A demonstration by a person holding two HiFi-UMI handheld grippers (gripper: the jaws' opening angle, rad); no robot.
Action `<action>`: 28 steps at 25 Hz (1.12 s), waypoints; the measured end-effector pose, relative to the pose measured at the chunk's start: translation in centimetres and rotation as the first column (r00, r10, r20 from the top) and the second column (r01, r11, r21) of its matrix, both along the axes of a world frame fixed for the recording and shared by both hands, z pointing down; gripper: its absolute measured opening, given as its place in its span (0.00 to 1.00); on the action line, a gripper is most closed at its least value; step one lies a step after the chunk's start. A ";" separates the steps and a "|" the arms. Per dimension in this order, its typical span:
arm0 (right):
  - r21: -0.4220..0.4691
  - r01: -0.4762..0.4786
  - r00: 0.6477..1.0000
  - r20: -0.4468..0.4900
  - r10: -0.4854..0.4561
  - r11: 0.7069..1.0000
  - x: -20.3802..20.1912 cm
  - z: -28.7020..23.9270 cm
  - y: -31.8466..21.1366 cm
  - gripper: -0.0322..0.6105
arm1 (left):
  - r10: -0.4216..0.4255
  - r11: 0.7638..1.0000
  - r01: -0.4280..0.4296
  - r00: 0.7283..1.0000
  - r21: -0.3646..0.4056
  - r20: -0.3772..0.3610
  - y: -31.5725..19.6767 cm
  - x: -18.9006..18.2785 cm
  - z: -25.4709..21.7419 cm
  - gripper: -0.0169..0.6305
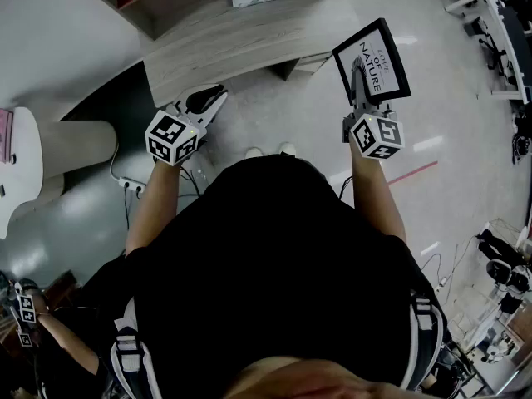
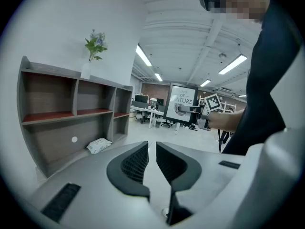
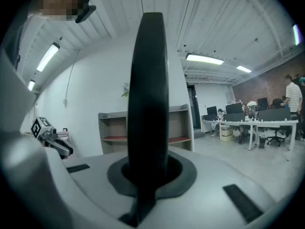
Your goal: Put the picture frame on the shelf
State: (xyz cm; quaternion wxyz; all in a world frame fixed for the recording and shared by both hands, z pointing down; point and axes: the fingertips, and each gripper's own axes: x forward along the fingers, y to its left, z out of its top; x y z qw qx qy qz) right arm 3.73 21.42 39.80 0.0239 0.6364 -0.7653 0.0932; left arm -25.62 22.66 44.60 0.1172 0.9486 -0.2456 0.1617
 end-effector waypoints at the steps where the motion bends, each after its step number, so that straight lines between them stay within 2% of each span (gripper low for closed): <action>1: -0.005 -0.001 1.000 0.007 0.001 1.000 -0.1 0.2 -0.2 0.09 | 0.007 1.000 -0.007 1.000 -0.001 0.002 0.0 -0.1 0.1 0.11; 8: -0.030 -0.017 1.000 0.017 0.018 0.999 -0.7 1.3 -0.4 0.09 | 0.024 1.000 -0.024 1.000 -0.001 0.008 0.2 -1.1 0.5 0.11; 22: -0.015 -0.087 0.996 0.032 0.088 0.996 0.1 0.7 0.7 0.09 | 0.064 0.998 -0.064 0.998 0.000 -0.023 1.1 -1.2 0.0 0.11; 28: -0.016 -0.090 0.995 0.045 0.090 0.996 0.2 2.2 0.0 0.09 | 0.060 0.998 -0.060 0.998 -0.006 -0.018 0.3 -1.0 1.7 0.11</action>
